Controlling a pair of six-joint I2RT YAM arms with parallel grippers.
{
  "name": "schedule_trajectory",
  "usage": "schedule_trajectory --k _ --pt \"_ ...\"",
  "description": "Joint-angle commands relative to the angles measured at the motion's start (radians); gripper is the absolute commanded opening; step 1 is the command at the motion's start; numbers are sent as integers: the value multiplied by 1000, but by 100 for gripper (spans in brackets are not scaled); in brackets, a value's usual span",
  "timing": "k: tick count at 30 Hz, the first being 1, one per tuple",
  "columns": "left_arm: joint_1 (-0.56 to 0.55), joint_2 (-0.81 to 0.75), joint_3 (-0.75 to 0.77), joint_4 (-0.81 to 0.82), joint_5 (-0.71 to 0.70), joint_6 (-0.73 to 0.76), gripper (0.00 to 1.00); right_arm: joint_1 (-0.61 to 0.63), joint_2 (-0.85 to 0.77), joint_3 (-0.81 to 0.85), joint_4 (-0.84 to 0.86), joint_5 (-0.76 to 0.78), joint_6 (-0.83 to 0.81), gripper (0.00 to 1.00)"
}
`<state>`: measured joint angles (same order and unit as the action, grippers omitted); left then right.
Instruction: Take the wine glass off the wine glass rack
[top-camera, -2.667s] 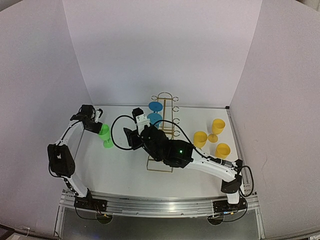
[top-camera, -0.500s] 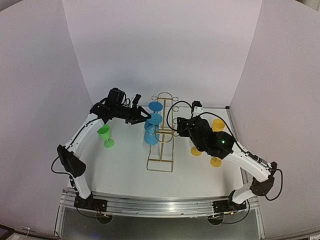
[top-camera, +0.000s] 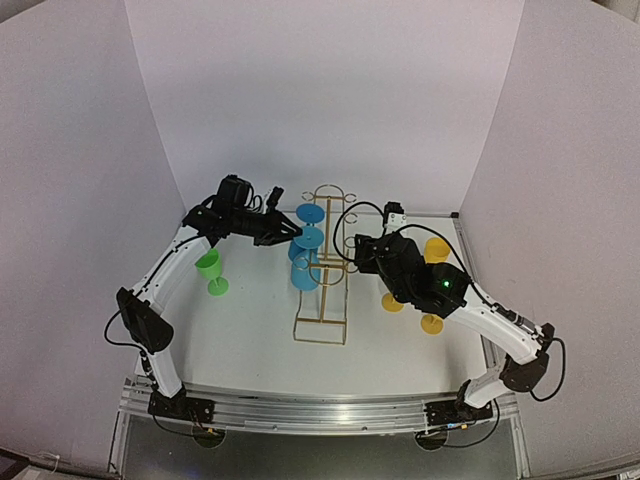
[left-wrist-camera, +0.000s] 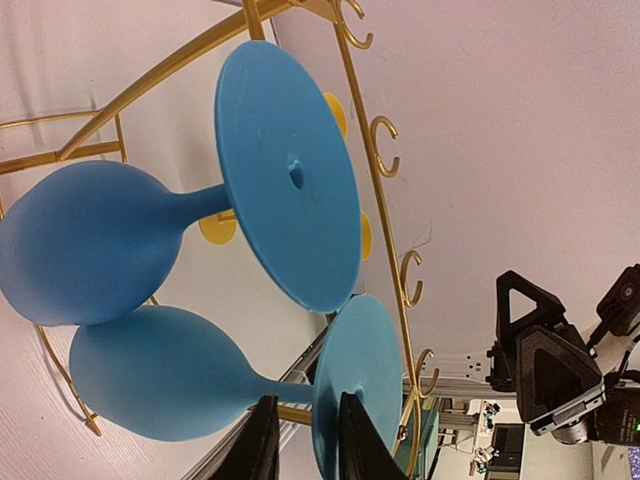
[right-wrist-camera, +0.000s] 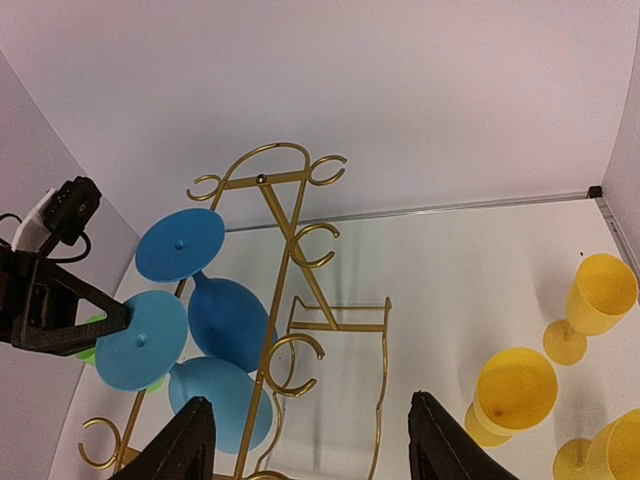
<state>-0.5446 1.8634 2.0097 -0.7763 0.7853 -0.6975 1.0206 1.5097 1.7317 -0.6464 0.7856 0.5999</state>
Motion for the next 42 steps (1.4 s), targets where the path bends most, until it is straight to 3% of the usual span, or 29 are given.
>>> schedule_trajectory --k 1,13,32,34,38,42 --pt "-5 11 39 20 -4 -10 17 0 -23 -1 -1 10 9 60" --pt "-3 -16 21 10 0 -11 1 0 -18 5 -2 1 6 60" --pt "39 -64 -120 54 86 -126 0 0 -9 24 -2 -1 -2 59" --pt "40 -68 -136 66 101 -140 2 1 -6 29 -2 -2 -6 59" --pt "40 -76 -149 68 112 -142 17 0 -3 34 -2 0 -12 59" --pt "39 -85 -163 62 124 -143 18 0 1 42 -2 1 -18 59"
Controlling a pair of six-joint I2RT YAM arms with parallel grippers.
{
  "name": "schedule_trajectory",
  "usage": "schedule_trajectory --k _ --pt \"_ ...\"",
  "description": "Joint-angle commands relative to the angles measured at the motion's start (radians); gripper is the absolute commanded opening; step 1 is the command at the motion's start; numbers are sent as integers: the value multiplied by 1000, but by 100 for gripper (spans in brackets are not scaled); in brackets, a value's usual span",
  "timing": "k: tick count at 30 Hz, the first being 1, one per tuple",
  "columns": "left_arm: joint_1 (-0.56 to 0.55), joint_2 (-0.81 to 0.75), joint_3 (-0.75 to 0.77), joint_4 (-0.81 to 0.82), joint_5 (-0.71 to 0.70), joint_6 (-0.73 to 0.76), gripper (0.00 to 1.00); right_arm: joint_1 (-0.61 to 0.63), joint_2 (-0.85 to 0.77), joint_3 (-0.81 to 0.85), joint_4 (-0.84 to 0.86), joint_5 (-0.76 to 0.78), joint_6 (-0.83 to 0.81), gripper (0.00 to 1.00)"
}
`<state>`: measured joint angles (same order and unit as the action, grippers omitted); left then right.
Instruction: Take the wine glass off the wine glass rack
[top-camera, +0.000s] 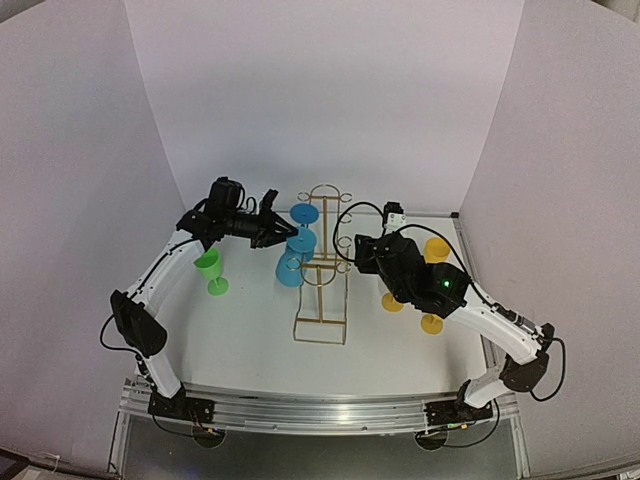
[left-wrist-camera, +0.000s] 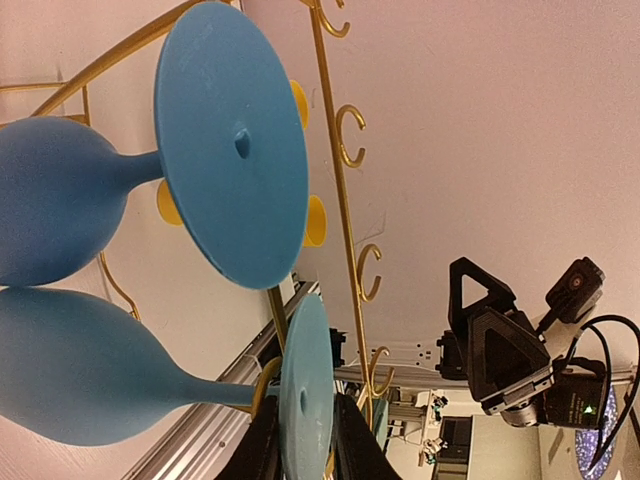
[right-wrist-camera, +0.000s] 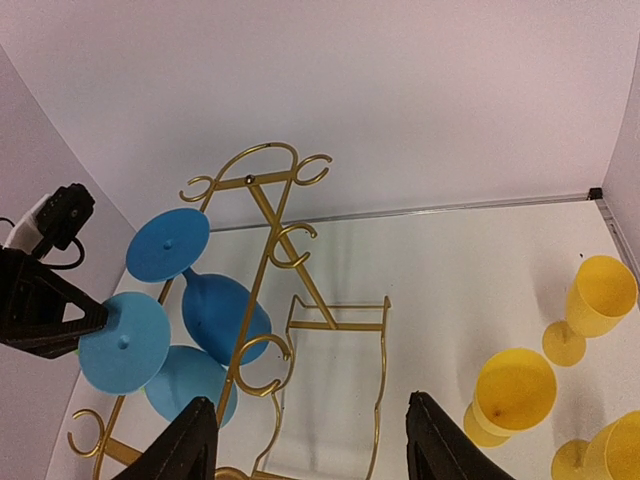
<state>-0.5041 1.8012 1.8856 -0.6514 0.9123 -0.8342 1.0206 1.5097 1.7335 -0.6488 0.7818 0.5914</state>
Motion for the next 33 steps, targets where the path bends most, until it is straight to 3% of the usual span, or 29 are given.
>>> schedule_trajectory --k 1,15,33 --pt "-1 -26 -44 -65 -2 -6 18 0 2 41 0 4 -11 59" --pt "26 -41 -90 -112 -22 39 17 0 4 46 0 -6 -16 59" --pt "32 -31 -78 -112 -26 68 42 0 23 68 1 -21 -28 59"
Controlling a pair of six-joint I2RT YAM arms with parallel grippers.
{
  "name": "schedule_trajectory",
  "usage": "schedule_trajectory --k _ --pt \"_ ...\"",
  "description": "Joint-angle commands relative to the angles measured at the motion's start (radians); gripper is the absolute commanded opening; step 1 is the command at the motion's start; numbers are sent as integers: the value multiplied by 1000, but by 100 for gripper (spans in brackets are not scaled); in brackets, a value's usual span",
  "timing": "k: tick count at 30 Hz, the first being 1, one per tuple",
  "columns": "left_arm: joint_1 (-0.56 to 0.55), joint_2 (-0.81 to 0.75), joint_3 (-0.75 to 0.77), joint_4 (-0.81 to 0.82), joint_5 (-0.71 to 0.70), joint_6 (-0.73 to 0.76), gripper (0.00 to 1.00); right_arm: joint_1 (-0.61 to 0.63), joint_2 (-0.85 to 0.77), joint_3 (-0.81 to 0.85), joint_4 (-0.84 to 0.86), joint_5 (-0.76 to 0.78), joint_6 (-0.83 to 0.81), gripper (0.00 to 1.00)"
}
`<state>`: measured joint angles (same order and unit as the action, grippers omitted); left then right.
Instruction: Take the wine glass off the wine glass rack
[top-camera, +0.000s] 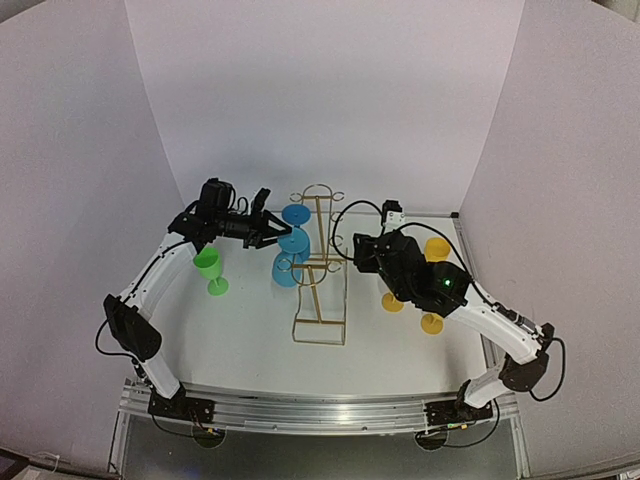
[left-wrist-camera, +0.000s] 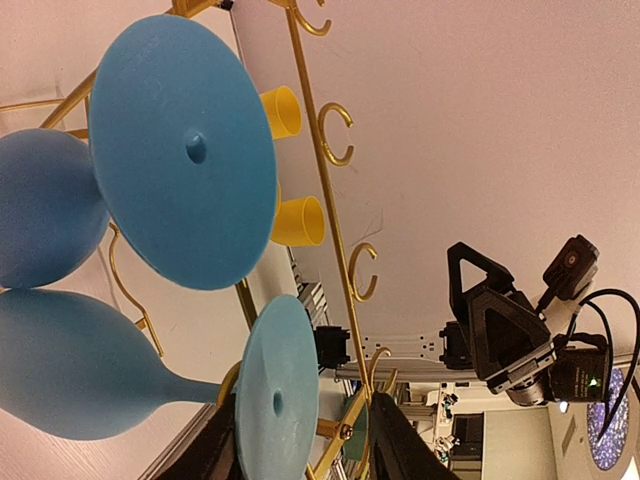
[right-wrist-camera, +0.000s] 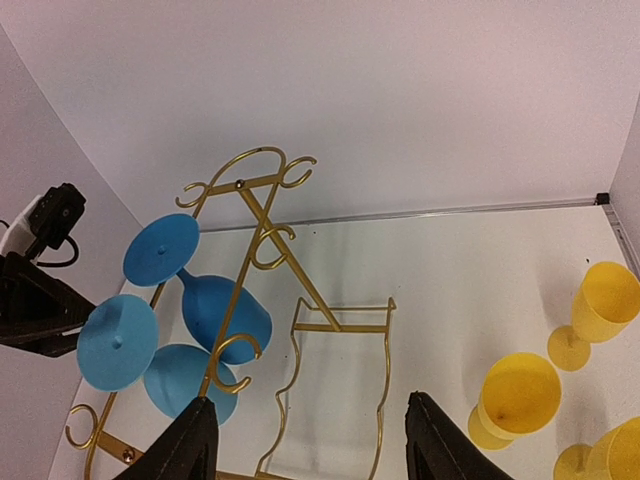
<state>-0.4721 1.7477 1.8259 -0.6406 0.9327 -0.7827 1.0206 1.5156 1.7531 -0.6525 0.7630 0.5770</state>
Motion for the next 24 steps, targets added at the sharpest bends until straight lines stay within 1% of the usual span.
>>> schedule_trajectory --k 1,8,11,17,24 --pt "-1 25 -16 -127 -51 19 43 0 21 51 4 -4 -17 59" --pt "-10 48 43 -159 -92 56 51 0 38 73 4 -11 -32 59" --pt "-14 60 62 -187 -113 79 52 0 42 79 4 -14 -35 59" --pt "-19 67 46 -207 -121 87 53 0 43 84 4 -13 -41 59" --pt "-19 77 48 -241 -132 117 60 0 45 90 4 -16 -49 59"
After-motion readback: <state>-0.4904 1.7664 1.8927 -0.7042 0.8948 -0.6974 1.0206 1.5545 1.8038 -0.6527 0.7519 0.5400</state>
